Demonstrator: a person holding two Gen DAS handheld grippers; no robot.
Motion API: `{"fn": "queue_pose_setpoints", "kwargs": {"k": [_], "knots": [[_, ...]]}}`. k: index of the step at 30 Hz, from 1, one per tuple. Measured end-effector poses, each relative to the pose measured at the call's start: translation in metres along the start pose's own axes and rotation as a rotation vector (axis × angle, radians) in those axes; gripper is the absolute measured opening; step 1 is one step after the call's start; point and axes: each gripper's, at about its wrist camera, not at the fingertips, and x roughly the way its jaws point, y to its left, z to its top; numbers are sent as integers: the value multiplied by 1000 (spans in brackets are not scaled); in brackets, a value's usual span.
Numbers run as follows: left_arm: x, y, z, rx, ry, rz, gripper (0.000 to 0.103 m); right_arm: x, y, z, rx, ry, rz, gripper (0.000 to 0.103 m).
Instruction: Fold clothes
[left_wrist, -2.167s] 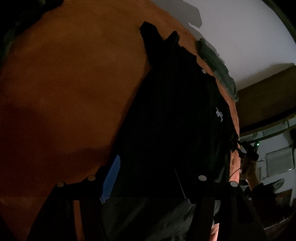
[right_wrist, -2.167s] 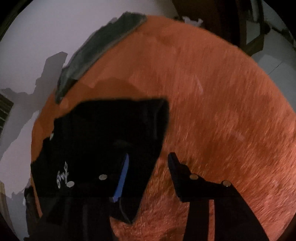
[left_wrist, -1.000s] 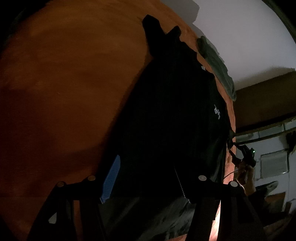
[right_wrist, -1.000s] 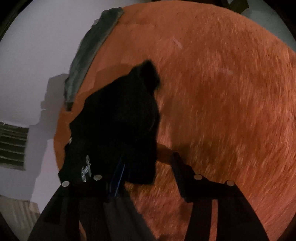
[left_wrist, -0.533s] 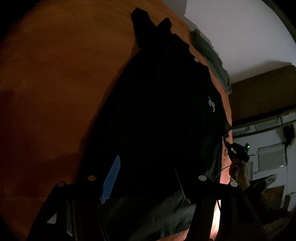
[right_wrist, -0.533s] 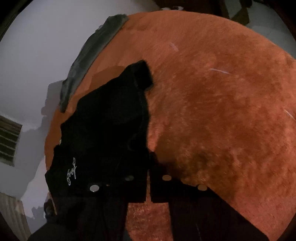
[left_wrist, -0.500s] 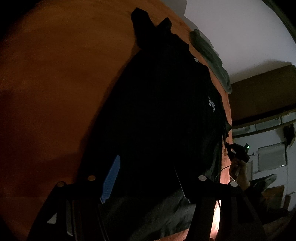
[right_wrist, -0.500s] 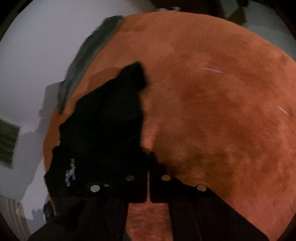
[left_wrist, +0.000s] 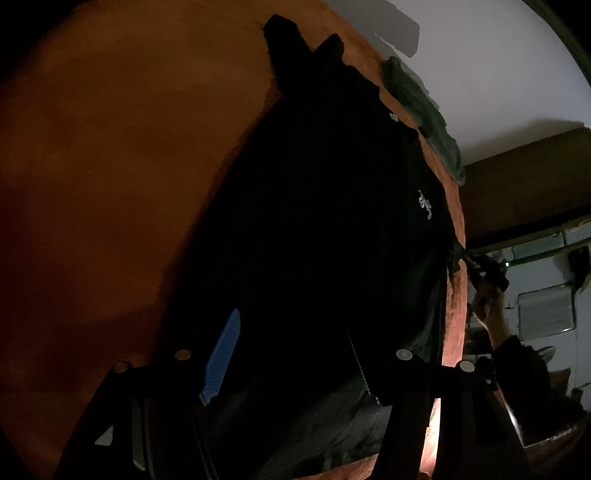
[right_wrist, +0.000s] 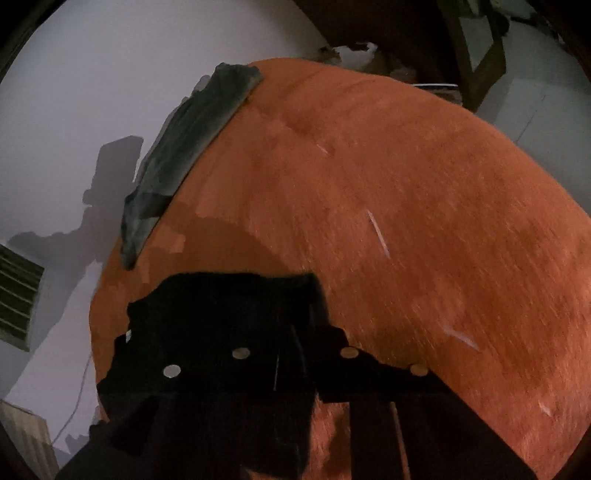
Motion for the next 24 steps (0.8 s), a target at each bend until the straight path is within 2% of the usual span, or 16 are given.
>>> {"fn": "queue_pose_setpoints", "kwargs": {"k": [2,4,6,9,11,13,14,16,19,23,24], "knots": [[1,-1,-2,7,4,4,62,8,-1,2,15,19,8,21],[2,1,-4,7,14,12,62,14,-3,4,50,34,26,60],[4,5,-6,-5,24,22,62,11,-10,2,108,31,63,63],[6,11,-7,-30,31,26,62,7,-17,6,178,-23,109,63],[7,12,-8,-37,34,26,62,11,-19,9,205,-5,114,60],[8,13,-8,-40,36,25,62,15,-19,10,207,10,104,34],[9,12,-9,-38,38,24,62,15,-18,10,191,14,95,30],[9,13,-10,-35,42,22,62,15,-15,7,135,21,55,11],[10,14,-11,-35,46,24,62,11,-13,2,80,9,13,6],[9,16,-11,-28,48,38,62,-10,-8,3,-14,-99,-7,3],[9,15,-12,-25,48,39,62,-13,-8,6,-33,-110,-40,2]]}}
